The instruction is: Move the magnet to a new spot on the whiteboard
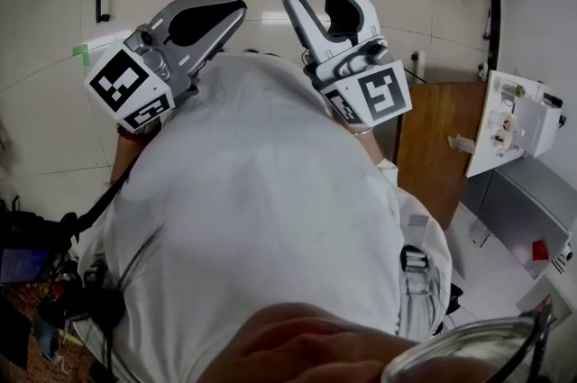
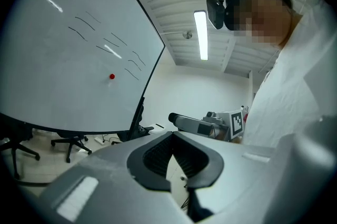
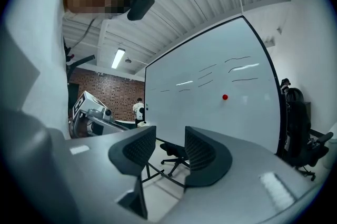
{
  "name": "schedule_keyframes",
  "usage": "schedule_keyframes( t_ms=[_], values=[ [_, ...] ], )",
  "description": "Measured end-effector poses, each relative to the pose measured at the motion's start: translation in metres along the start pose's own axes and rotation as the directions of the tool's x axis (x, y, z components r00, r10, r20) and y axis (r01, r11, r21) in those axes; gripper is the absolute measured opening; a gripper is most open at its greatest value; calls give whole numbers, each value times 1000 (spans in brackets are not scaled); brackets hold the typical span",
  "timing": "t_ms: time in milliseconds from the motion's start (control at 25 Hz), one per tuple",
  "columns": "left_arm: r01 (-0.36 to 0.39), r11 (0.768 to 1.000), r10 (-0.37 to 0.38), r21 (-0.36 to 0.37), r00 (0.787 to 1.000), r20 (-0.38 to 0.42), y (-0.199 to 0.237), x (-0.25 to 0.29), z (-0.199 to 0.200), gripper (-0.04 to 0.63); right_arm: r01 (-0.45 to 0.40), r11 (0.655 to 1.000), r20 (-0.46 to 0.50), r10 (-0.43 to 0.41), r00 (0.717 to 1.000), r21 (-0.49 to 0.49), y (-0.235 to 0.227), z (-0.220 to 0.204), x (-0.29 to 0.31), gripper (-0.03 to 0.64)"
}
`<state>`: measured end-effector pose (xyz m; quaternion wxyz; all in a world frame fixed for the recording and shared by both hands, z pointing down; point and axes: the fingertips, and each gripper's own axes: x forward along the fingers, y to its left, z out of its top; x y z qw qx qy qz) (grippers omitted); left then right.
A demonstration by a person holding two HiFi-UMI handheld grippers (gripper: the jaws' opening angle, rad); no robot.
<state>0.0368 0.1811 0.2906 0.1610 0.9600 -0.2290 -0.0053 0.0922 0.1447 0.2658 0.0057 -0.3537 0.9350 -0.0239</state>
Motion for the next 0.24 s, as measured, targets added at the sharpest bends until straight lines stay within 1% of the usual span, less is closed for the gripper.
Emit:
schedule_keyframes(
  t_ms=[120, 240],
  values=[
    [-10, 1000, 10, -19, 1000, -10, 5, -9, 3, -6, -21, 1000, -19, 21, 1000, 13, 9, -2, 9, 164],
    [-24, 999, 24, -22, 1000, 1, 20, -20, 20, -6, -59, 998, -12, 59, 998, -9, 17, 14, 31, 164]
  ],
)
